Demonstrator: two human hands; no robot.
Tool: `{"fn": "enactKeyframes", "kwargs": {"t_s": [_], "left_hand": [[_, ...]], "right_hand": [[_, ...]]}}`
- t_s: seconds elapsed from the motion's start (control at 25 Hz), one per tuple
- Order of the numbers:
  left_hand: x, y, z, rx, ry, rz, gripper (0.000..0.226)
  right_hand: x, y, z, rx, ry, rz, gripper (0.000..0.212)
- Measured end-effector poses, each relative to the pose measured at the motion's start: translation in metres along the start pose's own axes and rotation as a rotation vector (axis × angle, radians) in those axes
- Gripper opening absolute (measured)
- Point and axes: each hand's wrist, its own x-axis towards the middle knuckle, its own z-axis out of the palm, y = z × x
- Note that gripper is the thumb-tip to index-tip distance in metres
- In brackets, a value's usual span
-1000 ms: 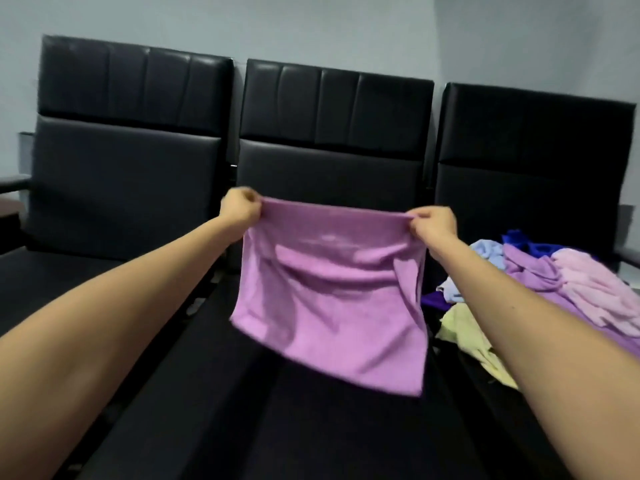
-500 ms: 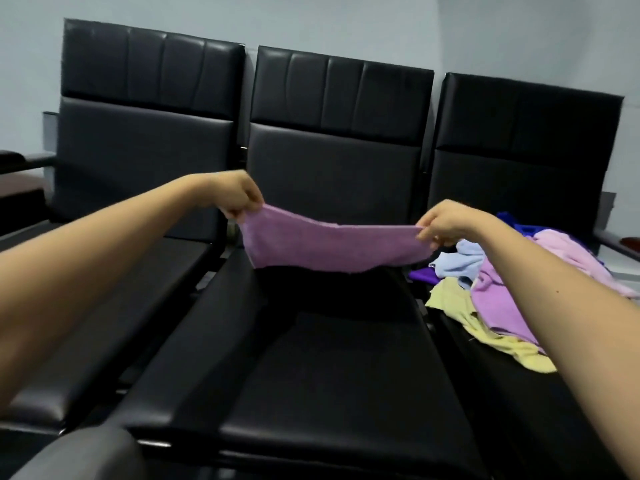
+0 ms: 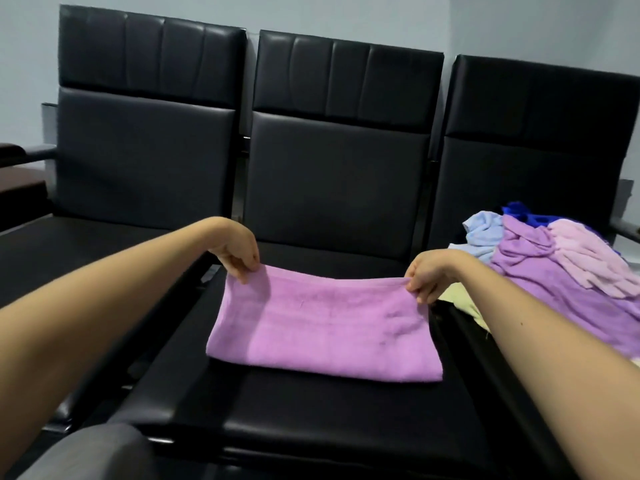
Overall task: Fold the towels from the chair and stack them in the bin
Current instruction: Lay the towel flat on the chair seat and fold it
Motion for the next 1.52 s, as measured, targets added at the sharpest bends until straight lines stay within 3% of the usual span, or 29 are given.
{"fn": "enactKeyframes", "kwargs": {"t_s": [0.12,0.2,0.28,0.36,0.48,0.6,0.72,0.76,0.8,0.88,0.96,1.08,1.28,1.4,1.52], "left_hand": [[0.03,0.006,0.021,0.323,0.138,0.001,0.04],[0.043,0.023,0.046,0.486,0.317,0.25,0.047],[0.047,0.043,0.084,0.413,0.236,0.501,0.054],[0.051,0.056,0.129,0.484,0.069,0.602,0.056],[0.061,0.055,0.167,0.443,0.141,0.505,0.053],[0.063,0.064,0.174,0.27,0.282,0.226,0.056],[0.058,0.081,0.168,-0.172,0.143,0.071,0.056],[0.053,0.084,0.16,-0.281,0.089,0.073,0.038],[0.051,0.086,0.149,-0.216,0.086,0.078,0.018],[0.043,0.083,0.125,0.169,0.217,0.033,0.02],[0.039,0.075,0.115,0.366,0.148,-0.036,0.025],[0.036,0.06,0.113,0.108,0.06,-0.047,0.021],[0.045,0.05,0.092,-0.694,-0.051,-0.216,0.027],[0.042,0.056,0.066,-0.752,0.004,-0.022,0.013],[0.028,0.078,0.036,-1.099,0.121,0.278,0.031]], "right_hand": [[0.02,-0.004,0.016,-0.051,-0.012,0.06,0.04],[0.028,-0.009,0.026,-0.147,0.012,0.027,0.044],[0.036,-0.016,0.036,-0.139,0.094,-0.036,0.039],[0.044,-0.02,0.048,-0.084,0.174,-0.096,0.033],[0.058,-0.019,0.066,-0.024,0.359,-0.162,0.026],[0.061,-0.02,0.083,0.102,0.553,-0.181,0.03],[0.052,-0.028,0.105,0.199,0.646,-0.166,0.03],[0.051,-0.029,0.111,0.233,0.633,-0.115,0.032],[0.052,-0.028,0.113,0.254,0.595,-0.039,0.035],[0.053,-0.025,0.114,0.315,0.46,0.114,0.028],[0.051,-0.022,0.113,0.437,0.301,0.206,0.006],[0.048,-0.016,0.117,0.692,0.166,0.252,0.026],[0.031,-0.007,0.097,1.029,0.052,0.18,0.032],[0.021,-0.01,0.064,1.194,0.116,0.095,0.026],[0.016,-0.022,0.025,1.337,0.294,-0.184,0.019]]}}
